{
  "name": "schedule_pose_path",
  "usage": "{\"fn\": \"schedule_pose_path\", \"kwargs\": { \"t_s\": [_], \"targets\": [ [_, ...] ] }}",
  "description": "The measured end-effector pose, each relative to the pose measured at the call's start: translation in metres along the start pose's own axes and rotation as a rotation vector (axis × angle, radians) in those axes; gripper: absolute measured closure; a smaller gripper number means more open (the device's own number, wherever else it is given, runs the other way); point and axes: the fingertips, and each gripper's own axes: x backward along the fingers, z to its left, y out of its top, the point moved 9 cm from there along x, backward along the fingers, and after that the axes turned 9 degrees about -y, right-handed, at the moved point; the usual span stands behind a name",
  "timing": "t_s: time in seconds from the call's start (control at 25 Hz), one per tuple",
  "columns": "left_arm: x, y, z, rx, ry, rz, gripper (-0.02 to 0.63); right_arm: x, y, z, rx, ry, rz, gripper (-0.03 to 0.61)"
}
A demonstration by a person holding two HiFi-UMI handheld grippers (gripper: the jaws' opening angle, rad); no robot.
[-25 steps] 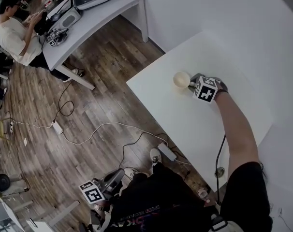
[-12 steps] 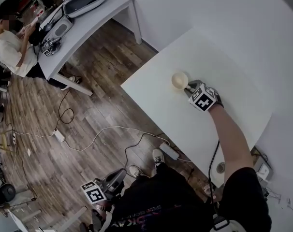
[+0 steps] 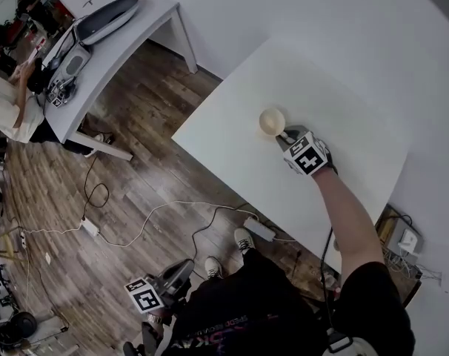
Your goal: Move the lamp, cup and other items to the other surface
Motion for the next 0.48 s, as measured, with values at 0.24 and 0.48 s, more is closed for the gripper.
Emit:
{"fn": "schedule_pose_path", "kwargs": {
  "t_s": [0.24, 0.48],
  "targets": [
    [0.011, 0.007, 0.009, -0.006, -0.058, 0.062, 0.617, 0.037, -0.010, 0.017, -0.102, -0.062, 0.004, 0.531],
    [0.030, 0.012, 0.014, -0.014, -0.132, 0.123, 0.617, 0.078, -0.023, 0.048, -0.151, -0.142, 0.024, 0.531]
  ]
}}
